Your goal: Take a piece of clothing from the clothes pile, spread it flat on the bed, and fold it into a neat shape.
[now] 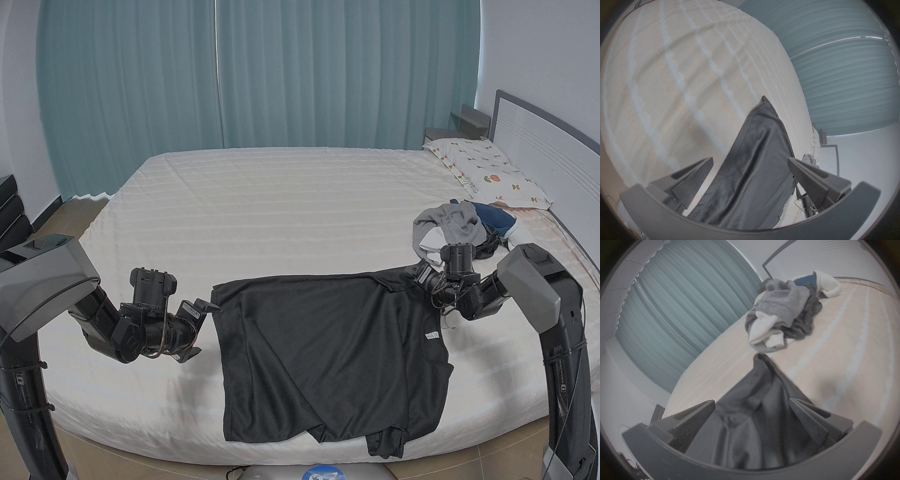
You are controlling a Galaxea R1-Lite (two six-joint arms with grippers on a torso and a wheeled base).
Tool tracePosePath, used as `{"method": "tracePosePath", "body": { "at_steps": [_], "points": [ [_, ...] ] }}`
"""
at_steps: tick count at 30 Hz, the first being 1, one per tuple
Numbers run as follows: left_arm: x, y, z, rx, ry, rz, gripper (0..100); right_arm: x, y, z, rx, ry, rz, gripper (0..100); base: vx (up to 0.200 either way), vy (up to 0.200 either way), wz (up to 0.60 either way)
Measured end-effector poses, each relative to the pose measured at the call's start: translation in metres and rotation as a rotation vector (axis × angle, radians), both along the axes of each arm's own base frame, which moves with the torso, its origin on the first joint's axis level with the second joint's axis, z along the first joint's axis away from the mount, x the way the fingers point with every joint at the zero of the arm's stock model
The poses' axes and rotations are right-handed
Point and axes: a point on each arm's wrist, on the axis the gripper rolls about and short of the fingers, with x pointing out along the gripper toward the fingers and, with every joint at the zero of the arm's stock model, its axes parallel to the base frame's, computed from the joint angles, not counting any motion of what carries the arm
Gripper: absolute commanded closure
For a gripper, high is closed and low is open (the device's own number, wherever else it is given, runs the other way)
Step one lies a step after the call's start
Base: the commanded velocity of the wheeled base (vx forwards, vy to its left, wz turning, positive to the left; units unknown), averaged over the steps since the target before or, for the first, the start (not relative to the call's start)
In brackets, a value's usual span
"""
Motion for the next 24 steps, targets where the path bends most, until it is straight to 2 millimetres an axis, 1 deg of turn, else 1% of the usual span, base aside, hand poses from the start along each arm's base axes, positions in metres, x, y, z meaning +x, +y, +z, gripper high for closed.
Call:
{"method": "tracePosePath", "body": {
  "at_steps": [4,10,15,19,24],
  "points": [
    [-0.003,0.000,-0.001,-0.001,-0.004,-0.003,0,-0.032,-0.002,0.008,0.017,0.060,0.036,0,0.000,0.000,0.00],
    [-0.010,-0.002,-0.003,-0.002,-0.004,-0.016,0,-0.083,-0.006,0.026,0.086,0.121,0.054,0,0.000,0.000,0.00],
    [-0.019,-0.012,-0.005,0.001,0.007,-0.049,0,-0.130,-0.010,0.041,0.190,0.159,0.060,0,0.000,0.000,0.00],
    [-0.029,-0.020,-0.007,0.007,0.028,-0.077,0,-0.159,-0.015,0.045,0.242,0.151,0.069,0,0.000,0.000,0.00],
    [-0.043,-0.027,-0.008,0.006,0.050,-0.103,0,-0.190,-0.021,0.046,0.312,0.093,0.065,0,-0.200,0.000,0.00]
  ]
}}
